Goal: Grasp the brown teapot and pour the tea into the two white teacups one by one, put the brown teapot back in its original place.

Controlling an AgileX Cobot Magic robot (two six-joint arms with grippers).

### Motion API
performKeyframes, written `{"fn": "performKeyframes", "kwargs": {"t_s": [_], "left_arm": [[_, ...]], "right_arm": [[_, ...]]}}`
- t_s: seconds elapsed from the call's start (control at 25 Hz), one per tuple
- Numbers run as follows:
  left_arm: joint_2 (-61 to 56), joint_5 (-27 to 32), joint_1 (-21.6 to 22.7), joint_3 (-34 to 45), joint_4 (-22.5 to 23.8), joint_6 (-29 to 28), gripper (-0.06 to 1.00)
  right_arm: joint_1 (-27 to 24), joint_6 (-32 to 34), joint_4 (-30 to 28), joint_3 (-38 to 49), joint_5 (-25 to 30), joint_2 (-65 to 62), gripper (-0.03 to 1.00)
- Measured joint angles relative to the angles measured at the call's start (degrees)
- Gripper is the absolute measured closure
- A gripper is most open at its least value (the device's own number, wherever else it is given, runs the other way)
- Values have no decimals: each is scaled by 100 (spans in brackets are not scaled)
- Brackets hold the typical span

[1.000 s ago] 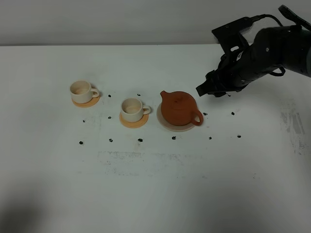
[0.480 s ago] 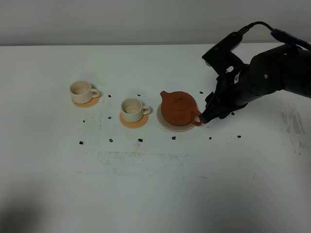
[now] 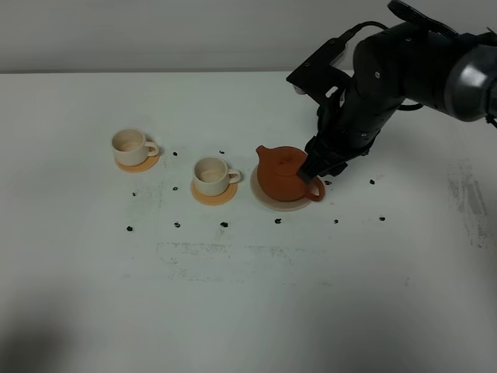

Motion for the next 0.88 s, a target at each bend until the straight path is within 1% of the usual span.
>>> {"fn": "performKeyframes", "kwargs": {"t_s": [0.16, 0.32, 0.56, 0.88], "left_arm": [[0, 0, 0, 0, 0, 0, 55], [0, 0, 0, 0, 0, 0, 55], [0, 0, 0, 0, 0, 0, 55], [0, 0, 0, 0, 0, 0, 55]], "right_arm": [[0, -198, 81, -306, 95, 334, 48], [0, -250, 81, -325, 95, 521, 48], [0, -285, 243, -332, 105, 564, 51], [0, -364, 268, -332, 110, 712, 52]]}}
